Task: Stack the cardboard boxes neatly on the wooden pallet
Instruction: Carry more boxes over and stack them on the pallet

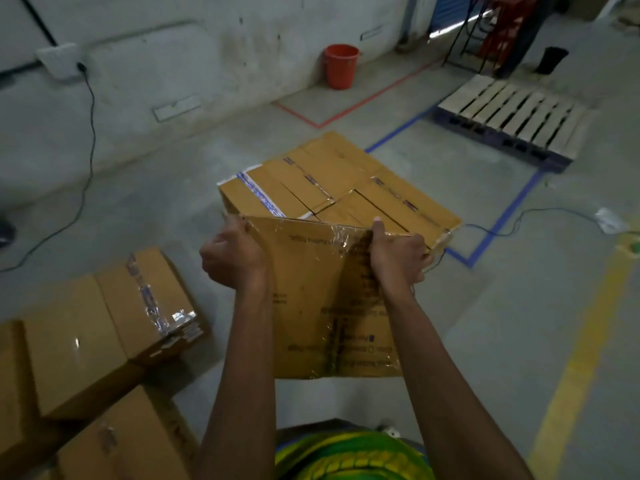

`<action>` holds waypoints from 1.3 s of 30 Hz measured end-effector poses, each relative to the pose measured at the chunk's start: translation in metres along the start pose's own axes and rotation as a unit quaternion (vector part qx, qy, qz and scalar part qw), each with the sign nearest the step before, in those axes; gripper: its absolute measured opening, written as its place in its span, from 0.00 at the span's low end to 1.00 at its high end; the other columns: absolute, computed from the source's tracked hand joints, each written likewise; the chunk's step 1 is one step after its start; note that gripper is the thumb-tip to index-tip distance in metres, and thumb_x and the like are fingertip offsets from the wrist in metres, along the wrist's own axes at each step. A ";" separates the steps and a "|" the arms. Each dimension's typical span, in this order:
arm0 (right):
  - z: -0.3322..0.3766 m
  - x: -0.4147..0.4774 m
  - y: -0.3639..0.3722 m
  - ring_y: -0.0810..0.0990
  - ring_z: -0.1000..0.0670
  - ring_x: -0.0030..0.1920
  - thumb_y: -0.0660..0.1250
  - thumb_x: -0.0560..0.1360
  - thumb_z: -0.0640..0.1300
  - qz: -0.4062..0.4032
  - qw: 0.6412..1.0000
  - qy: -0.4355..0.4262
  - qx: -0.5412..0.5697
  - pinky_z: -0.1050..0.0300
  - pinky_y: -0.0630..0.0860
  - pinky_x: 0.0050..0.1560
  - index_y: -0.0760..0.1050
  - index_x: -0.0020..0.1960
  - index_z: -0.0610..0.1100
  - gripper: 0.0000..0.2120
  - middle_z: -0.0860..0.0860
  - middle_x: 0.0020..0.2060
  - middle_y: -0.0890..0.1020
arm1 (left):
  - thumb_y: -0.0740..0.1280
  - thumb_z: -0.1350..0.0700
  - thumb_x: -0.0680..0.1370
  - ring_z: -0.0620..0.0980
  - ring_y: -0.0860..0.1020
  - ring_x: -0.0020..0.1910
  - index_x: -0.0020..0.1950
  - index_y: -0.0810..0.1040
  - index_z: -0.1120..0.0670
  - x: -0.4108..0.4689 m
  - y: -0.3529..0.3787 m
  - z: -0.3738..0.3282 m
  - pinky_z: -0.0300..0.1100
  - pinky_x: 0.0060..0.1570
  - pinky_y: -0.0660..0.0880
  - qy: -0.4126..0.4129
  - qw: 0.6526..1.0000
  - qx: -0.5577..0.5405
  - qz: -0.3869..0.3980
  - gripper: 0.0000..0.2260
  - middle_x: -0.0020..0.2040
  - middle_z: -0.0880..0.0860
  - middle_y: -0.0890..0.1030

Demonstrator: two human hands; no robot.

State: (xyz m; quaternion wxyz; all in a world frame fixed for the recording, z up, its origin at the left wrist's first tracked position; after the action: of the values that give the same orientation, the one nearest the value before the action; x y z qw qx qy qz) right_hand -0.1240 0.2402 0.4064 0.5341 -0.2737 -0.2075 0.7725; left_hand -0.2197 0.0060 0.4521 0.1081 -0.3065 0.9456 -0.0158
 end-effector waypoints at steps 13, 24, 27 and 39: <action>-0.034 0.143 -0.106 0.60 0.40 0.75 0.64 0.74 0.70 -0.014 0.997 -0.033 -0.064 0.40 0.60 0.72 0.60 0.76 0.39 0.44 0.42 0.74 0.66 | 0.72 0.53 0.75 0.51 0.80 0.43 0.39 0.80 0.49 -0.144 0.113 0.026 0.50 0.54 0.79 0.001 0.997 0.070 0.043 0.05 0.37 0.46 0.79; -0.042 0.315 -0.101 0.57 0.40 0.75 0.65 0.73 0.69 0.016 0.998 0.031 -0.056 0.39 0.60 0.70 0.57 0.78 0.44 0.44 0.41 0.75 0.64 | 0.71 0.51 0.75 0.52 0.78 0.44 0.44 0.85 0.50 -0.175 0.304 0.066 0.43 0.46 0.71 -0.033 0.983 0.133 0.120 0.05 0.38 0.46 0.79; -0.023 0.372 -0.099 0.56 0.40 0.75 0.66 0.72 0.69 0.025 0.997 0.043 -0.052 0.38 0.60 0.69 0.58 0.76 0.48 0.42 0.42 0.73 0.65 | 0.69 0.51 0.75 0.54 0.79 0.44 0.38 0.81 0.50 -0.176 0.369 0.062 0.47 0.48 0.76 -0.052 0.977 0.149 0.140 0.07 0.36 0.45 0.78; 0.064 0.593 -0.069 0.62 0.43 0.68 0.68 0.72 0.69 0.079 0.994 -0.050 -0.047 0.39 0.67 0.64 0.72 0.57 0.58 0.20 0.48 0.61 0.70 | 0.70 0.55 0.78 0.39 0.76 0.36 0.47 0.86 0.49 -0.183 0.570 0.067 0.43 0.42 0.77 -0.039 0.988 0.108 0.100 0.06 0.40 0.42 0.83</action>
State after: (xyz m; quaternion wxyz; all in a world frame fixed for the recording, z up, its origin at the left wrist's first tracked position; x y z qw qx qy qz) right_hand -0.2822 0.8186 0.3782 0.4464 -0.2752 -0.2480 0.8145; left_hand -0.3893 0.5784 0.3674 0.1782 -0.1970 0.9594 -0.0951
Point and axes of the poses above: each hand's wrist, its own x-axis towards the middle knuckle, its own y-axis out of the palm, z = x × y, the point moved 4 cm from there along x, towards the middle knuckle
